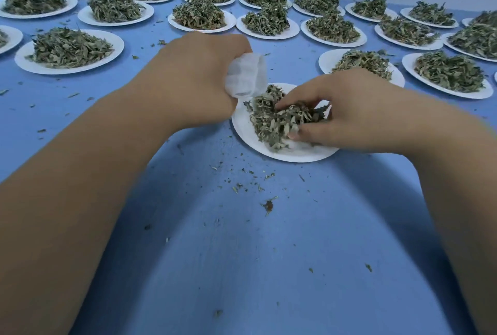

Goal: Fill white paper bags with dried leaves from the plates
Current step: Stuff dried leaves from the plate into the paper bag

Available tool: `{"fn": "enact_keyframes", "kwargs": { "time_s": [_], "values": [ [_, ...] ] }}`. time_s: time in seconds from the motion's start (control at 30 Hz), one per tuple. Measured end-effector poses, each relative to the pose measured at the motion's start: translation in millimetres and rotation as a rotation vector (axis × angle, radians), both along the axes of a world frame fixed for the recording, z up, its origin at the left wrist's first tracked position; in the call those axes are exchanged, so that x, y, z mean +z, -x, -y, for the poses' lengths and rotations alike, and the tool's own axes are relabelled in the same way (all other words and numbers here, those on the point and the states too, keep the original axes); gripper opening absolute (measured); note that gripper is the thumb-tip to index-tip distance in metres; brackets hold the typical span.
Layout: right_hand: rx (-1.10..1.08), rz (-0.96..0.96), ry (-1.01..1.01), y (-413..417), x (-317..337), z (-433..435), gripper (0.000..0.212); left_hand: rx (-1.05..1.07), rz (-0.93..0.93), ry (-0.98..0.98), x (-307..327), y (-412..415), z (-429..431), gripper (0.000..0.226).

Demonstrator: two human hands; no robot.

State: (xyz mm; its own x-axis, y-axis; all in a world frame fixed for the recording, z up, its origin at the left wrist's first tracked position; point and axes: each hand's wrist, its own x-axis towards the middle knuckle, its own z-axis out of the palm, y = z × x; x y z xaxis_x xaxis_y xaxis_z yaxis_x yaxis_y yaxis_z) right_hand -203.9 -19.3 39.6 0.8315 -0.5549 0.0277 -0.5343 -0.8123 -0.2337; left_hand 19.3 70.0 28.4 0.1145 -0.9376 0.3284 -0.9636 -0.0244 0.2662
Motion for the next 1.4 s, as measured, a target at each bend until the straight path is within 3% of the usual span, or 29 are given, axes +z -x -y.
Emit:
{"fn": "enact_keyframes", "kwargs": {
  "time_s": [0.2,0.47,0.73,1.03,1.13,1.4],
  "values": [
    [-0.082,0.248,0.006,3.1,2.1,2.5,0.026,0.035,0.142,0.03,-4.9,0.6,5.7,0.034],
    [0.051,0.509,-0.146,3.0,7.1,-4.7,0.025,0.045,0.247,0.032,-3.9,14.6,7.4,0.042],
    [0.006,0.613,-0.291,-6.3,-0.9,-3.4,0.028,-0.009,0.042,0.004,-7.7,20.6,8.1,0.023],
    [-0.064,0.745,-0.392,-15.1,-9.6,-6.5,0.013,-0.021,-0.005,0.063,-16.4,19.6,14.1,0.024],
    [-0.019,0.732,-0.479,-11.9,-8.4,-5.7,0.022,-0.015,0.003,0.07,-17.9,16.5,16.9,0.022],
    [-0.042,0.809,-0.312,-20.2,-9.4,-12.2,0.011,-0.067,-0.053,0.061,-15.4,25.2,11.8,0.023]
  ]
}}
